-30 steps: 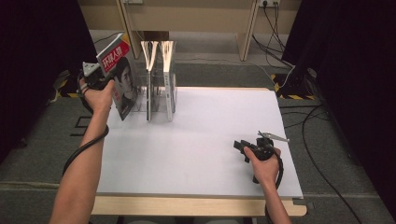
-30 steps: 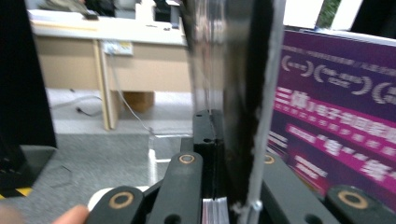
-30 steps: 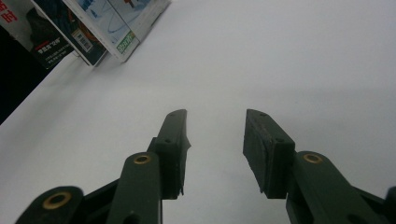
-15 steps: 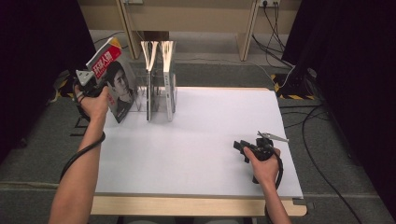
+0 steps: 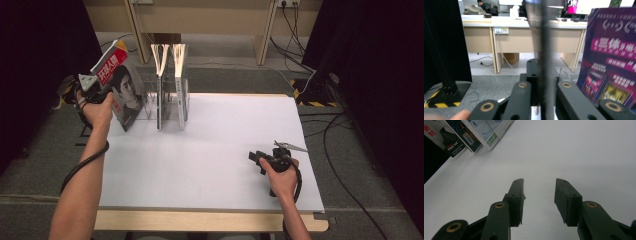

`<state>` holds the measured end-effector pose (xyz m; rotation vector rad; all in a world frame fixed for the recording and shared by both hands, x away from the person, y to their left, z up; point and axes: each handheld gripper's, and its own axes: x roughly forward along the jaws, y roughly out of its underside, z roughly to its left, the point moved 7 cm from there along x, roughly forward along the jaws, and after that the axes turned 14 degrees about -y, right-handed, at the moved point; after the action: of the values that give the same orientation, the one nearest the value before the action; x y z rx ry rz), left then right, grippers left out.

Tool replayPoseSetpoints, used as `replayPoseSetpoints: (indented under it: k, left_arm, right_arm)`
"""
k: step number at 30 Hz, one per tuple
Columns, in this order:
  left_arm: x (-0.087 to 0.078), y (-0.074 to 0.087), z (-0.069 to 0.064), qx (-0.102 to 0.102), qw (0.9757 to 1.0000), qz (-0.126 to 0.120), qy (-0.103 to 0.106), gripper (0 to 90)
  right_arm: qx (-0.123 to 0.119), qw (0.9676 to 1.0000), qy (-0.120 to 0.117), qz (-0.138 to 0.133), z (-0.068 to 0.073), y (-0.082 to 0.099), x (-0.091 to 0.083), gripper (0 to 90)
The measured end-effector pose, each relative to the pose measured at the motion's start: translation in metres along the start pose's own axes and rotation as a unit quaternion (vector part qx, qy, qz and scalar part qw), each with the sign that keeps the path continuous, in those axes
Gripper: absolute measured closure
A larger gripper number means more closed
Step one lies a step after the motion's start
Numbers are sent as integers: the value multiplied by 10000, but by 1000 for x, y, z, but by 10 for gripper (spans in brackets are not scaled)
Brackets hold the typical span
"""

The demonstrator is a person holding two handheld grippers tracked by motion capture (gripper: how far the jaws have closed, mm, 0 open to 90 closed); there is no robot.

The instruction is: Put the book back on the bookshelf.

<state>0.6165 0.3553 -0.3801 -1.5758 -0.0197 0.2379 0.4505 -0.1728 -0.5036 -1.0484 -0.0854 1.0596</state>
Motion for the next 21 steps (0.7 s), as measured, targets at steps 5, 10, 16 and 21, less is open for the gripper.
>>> replayPoseSetpoints:
  k: [5,10,16,21]
  left_arm:
    - [2,-9,-10,36,9999,-148,48,864]
    - [5,-14,-14,-18,9997,-243,34,865]
    - [7,-13,-14,-55,9992,-385,-2,864]
    - [3,4,1,19,9996,-282,-93,850]
  right_arm:
    - [4,10000,9,17,-2,1,0,596]
    - [-29,10000,11,14,-3,1,0,596]
    - [-38,10000,17,16,-2,1,1,597]
    - [2,10000,34,14,-2,1,-1,597]
